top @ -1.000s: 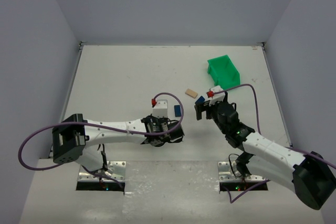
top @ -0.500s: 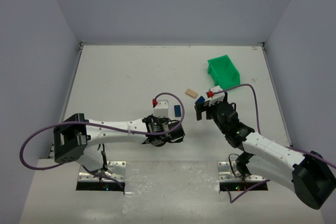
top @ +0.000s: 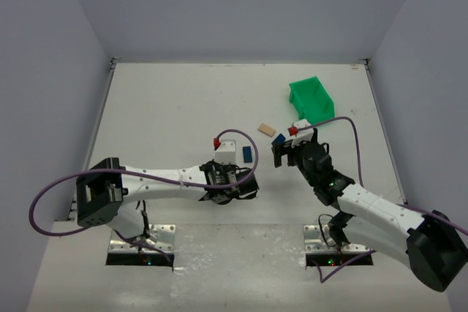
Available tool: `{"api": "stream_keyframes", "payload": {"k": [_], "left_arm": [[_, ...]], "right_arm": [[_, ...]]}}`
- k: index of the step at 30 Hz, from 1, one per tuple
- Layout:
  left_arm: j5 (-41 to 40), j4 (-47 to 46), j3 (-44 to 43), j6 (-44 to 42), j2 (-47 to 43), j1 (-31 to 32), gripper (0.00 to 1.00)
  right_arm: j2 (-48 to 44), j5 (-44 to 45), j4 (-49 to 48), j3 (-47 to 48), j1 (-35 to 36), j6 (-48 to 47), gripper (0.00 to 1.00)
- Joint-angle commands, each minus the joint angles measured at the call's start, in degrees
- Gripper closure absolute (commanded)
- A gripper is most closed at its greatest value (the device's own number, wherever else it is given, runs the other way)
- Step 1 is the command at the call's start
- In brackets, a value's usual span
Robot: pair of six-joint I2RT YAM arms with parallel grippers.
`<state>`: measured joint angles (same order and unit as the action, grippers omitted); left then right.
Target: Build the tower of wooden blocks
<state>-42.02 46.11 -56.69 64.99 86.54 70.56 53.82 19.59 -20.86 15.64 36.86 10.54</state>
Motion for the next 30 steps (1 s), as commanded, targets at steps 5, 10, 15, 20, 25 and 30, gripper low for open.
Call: {"api": "stream_keyframes", "payload": {"k": [5,10,15,20,25,30], "left_arm": [[-1.40,0.28,-2.29,1.10,0.50,1.05,0.93],[-1.68,0.67,-2.38,1.28,0.74,1.18,0.90],[-2.28,1.00,-2.38,1.19,0.38,1.34,0.88],[-3.45,0.70,-2.33,1.03,0.04,1.51,0.90],[-4.21,-1.12,-2.11,-0.69,-0.94,1.69,0.90],[-3.73,-3.36,-0.95,-2.20,-0.97,1.69,0.88]], "right_arm": [[-0.03,1.70,-1.75,1.32,-0.36,0.53,0.01],[0.14,1.58,-1.72,1.41,-0.39,0.44,0.01],[0.40,1.14,-1.64,1.67,-0.30,0.18,0.01],[0.88,1.06,-1.73,1.94,-0.39,-0.13,0.01],[0.76,1.15,-1.73,1.93,-0.39,-0.35,0.01],[0.49,1.27,-1.73,1.76,-0.54,-0.37,0.01]]}}
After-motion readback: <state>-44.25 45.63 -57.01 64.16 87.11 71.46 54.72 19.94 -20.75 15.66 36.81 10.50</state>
